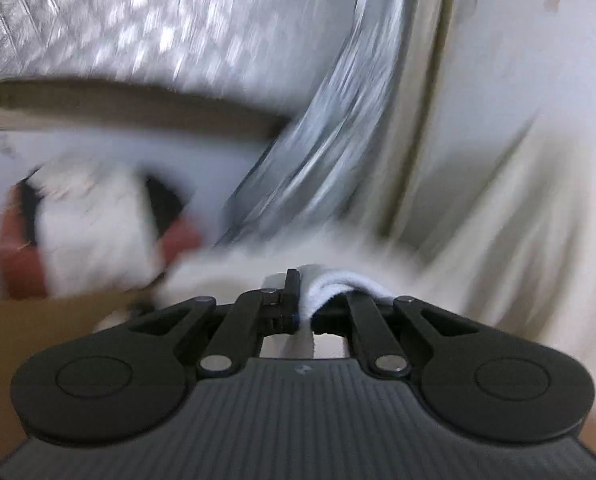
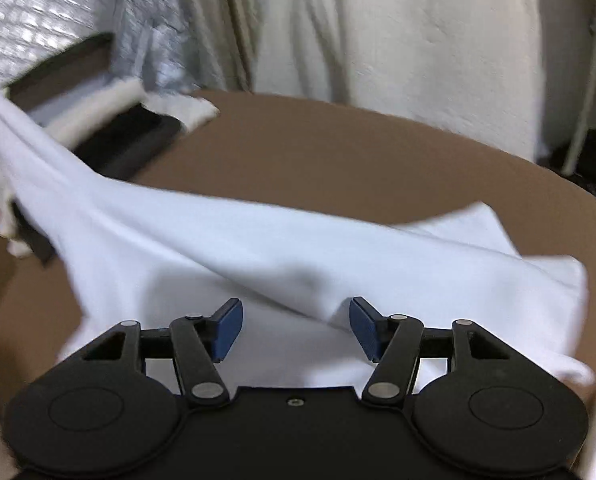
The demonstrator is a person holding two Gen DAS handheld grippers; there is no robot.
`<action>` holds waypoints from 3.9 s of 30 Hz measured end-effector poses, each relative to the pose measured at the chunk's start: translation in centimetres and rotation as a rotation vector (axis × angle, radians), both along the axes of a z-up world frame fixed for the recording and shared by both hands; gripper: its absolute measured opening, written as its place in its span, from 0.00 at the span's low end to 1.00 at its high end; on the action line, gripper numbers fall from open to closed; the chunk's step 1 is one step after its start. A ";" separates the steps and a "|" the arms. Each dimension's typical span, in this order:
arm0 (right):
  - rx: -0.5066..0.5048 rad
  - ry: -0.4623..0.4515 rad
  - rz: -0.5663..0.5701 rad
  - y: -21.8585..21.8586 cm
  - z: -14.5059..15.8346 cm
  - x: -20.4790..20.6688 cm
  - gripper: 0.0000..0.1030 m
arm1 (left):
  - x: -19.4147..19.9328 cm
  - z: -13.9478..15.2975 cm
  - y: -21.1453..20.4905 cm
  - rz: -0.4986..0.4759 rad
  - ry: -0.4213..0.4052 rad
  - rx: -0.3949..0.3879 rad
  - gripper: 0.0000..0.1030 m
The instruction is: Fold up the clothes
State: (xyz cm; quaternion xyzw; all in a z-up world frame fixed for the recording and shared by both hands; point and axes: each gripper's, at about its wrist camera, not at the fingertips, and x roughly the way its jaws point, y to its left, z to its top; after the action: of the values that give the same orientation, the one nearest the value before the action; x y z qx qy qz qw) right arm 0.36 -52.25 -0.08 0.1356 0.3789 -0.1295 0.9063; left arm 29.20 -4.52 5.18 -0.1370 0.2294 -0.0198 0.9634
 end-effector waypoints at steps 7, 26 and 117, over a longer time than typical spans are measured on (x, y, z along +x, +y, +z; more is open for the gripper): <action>0.018 0.048 -0.141 -3.1 -1.1 -3.0 0.63 | 2.0 -3.4 1.8 0.038 0.228 -0.132 0.23; 0.522 -0.182 -0.643 -13.5 -4.1 -10.0 0.66 | -2.8 1.5 -8.0 -0.444 0.044 -0.133 0.50; -0.043 -0.059 -0.065 -0.7 -3.4 2.3 0.55 | -9.1 -11.5 -20.9 -0.749 0.492 0.152 0.53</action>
State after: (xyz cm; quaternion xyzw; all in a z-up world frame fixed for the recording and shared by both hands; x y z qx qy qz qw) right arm 2.67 -52.95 -3.47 0.1322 0.3447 -0.1632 0.9149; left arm 20.09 -25.47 -6.30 0.0262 0.4862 -0.3170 0.8139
